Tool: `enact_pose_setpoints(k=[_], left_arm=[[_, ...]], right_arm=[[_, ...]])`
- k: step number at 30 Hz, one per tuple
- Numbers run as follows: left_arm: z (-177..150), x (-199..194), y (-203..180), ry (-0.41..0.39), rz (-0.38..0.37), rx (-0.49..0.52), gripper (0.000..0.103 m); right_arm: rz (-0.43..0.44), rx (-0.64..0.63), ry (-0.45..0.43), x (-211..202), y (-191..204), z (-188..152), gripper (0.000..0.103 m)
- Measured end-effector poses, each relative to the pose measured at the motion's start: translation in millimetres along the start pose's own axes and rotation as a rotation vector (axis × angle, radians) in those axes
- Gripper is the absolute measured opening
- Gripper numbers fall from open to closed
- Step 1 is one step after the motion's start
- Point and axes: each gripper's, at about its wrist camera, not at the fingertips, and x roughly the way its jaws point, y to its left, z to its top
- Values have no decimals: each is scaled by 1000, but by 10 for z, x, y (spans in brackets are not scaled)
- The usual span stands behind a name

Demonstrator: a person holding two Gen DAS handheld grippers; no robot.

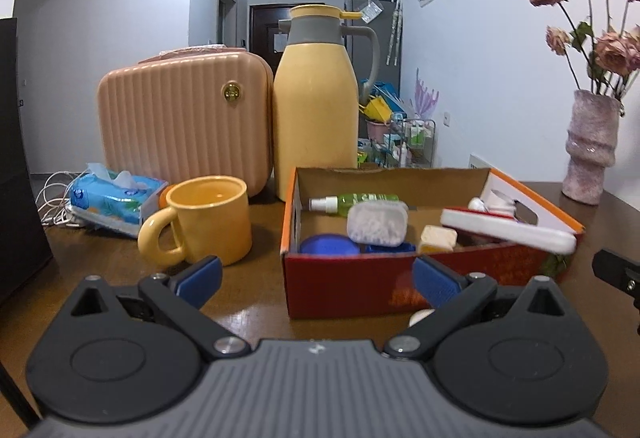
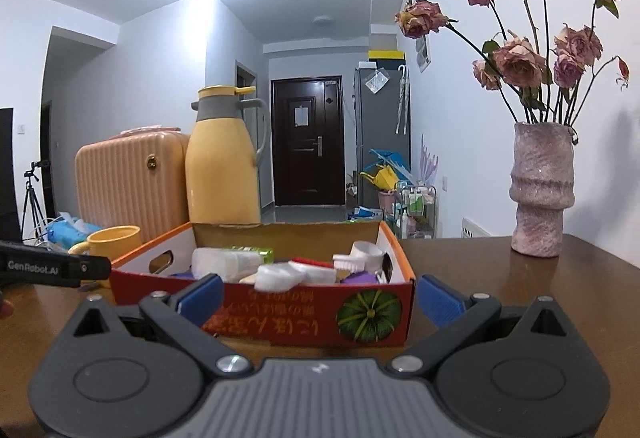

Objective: Organize rigid objects
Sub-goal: 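Withdraw both tools from the box back over the table, then move the right tool to the small white round cap and close on it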

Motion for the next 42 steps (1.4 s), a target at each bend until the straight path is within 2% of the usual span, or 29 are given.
enact_pose_setpoints(k=[11,19,29,42], left_arm=[[-237,-309,95,59,-42,13,103],[-320,-397,191,83,-60,7,103],[-288,-343,297,90,-75,5,103],[-239,-305,678,76,-28,-25,103]], right_arm=[[15,12,40,-276,27,-115,103],[24,-2,72,-309,96,-180,103],[40,4,122,-176,195,-202,103],[99,-57,255,301,743,-226,101]])
